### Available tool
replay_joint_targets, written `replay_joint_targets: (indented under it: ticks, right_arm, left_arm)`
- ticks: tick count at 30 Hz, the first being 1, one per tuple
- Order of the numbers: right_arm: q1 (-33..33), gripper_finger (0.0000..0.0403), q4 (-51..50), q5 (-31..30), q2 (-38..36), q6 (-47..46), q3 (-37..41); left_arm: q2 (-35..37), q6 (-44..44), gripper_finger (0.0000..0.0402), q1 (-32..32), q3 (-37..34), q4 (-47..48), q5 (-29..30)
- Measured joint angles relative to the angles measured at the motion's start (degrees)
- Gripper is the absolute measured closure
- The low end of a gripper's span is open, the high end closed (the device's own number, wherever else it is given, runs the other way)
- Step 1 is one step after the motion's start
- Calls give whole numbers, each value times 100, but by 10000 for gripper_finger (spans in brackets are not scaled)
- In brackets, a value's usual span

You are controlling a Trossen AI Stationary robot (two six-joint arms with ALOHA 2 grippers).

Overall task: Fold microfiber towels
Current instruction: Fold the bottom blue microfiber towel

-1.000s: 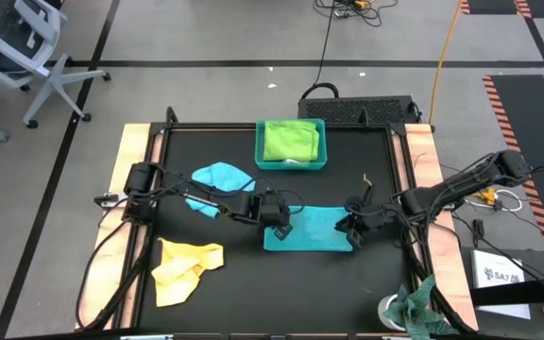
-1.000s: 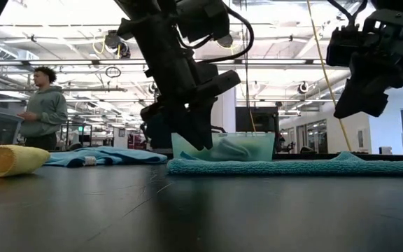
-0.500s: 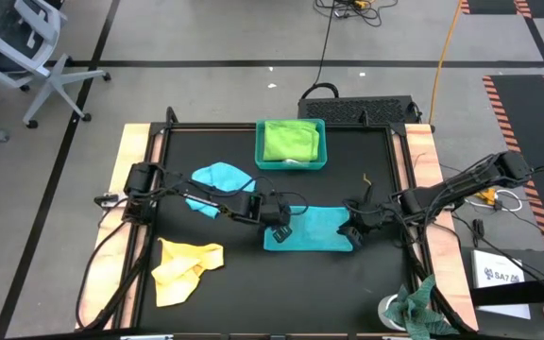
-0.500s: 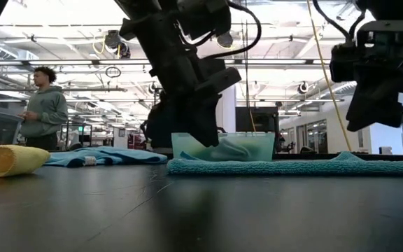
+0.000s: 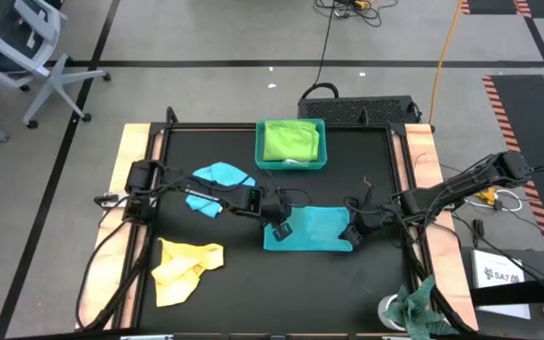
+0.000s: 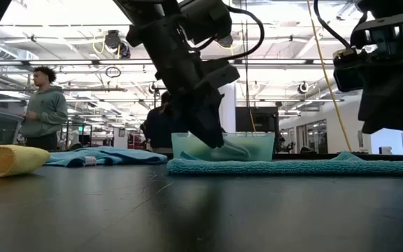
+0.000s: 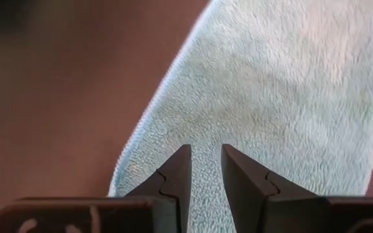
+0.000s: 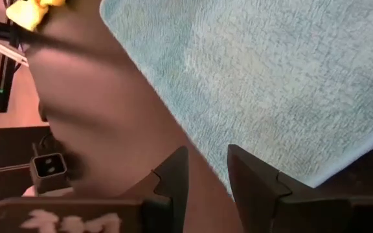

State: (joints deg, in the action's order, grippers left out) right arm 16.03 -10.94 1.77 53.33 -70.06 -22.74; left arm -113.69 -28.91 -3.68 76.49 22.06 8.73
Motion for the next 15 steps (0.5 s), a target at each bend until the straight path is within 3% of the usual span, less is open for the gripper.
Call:
replay_joint_targets:
  ticks: [9, 15]
  right_arm:
    - [262, 303, 117, 31, 432, -133, 4]
    - [369, 303, 659, 619, 872, -317, 7]
  left_arm:
    - [-35, 388, 316, -157, -7, 167, 19]
    - [-35, 414, 316, -160, -7, 165, 22]
